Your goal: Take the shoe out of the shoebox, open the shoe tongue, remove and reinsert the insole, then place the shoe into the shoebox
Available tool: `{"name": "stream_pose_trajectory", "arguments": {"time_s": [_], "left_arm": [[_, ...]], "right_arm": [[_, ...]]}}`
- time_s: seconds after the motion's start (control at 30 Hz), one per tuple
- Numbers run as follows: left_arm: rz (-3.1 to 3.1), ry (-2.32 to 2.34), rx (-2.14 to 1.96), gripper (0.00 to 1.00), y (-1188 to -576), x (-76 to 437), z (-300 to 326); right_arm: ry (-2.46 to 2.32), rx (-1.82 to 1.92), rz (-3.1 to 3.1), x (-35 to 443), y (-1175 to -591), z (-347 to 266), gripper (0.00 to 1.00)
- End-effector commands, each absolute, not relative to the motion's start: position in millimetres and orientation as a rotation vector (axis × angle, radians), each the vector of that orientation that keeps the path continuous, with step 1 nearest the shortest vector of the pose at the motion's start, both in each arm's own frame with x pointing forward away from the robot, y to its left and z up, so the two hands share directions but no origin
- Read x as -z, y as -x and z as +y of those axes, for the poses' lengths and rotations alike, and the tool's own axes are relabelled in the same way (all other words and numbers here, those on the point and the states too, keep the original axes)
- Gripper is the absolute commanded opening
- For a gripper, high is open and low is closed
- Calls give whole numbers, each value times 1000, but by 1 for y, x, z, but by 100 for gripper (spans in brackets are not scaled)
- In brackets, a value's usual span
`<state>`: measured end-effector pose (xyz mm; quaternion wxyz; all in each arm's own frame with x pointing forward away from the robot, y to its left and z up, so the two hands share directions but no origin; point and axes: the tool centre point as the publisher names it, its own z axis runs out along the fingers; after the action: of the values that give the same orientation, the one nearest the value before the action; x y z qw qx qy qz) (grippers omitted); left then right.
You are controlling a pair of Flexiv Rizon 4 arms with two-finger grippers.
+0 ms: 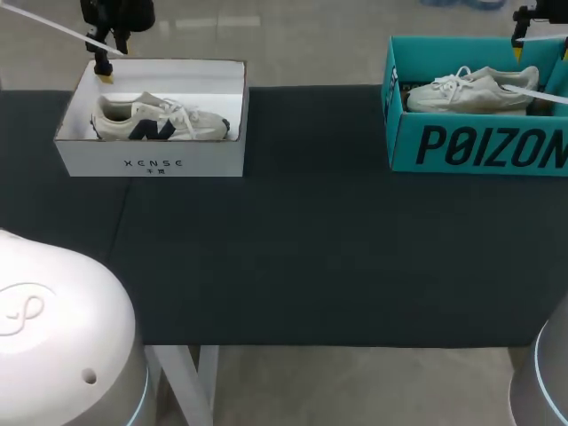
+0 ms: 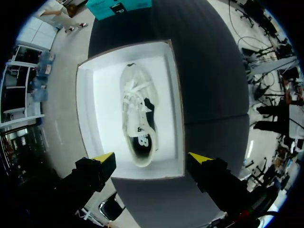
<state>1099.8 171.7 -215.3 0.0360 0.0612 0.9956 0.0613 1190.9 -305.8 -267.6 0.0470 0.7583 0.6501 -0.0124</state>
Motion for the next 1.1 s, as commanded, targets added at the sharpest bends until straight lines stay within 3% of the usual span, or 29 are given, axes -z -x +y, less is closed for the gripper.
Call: {"name": "stream_pose_trajectory", "arguments": {"time_s": [0.03, 1.1], "left_arm": [[3055, -188, -189, 100, -1098, 216, 172], [3055, -188, -189, 100, -1098, 216, 172]], "right_arm": [[-2316, 35, 1984, 283, -1203, -303, 100], [-2353, 78, 2008, 365, -1218, -324, 100]]}}
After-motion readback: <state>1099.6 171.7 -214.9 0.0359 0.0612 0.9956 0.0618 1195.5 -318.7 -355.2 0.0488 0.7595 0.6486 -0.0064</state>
